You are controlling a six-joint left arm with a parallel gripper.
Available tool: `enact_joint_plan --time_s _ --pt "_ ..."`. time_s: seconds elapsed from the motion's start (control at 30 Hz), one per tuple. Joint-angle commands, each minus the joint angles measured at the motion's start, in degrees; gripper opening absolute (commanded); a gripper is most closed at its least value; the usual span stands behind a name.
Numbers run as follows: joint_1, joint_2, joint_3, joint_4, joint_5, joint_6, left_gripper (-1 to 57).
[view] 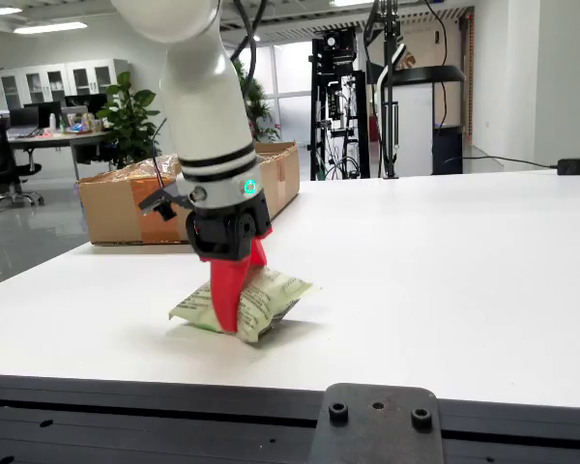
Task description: Grasp a snack and put it in the bin.
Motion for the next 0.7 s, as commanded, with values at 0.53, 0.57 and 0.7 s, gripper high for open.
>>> enact_joint_plan --time_s 0.53,0.57,0.7 --pt "3.08 -13.8 0.04 4.23 10.17 2.45 3.1" --pt "3.7 -15.0 0.04 4.55 10.67 2.83 2.9" --pt "6.7 -19.53 0.05 5.36 11.97 4.57 2.0"
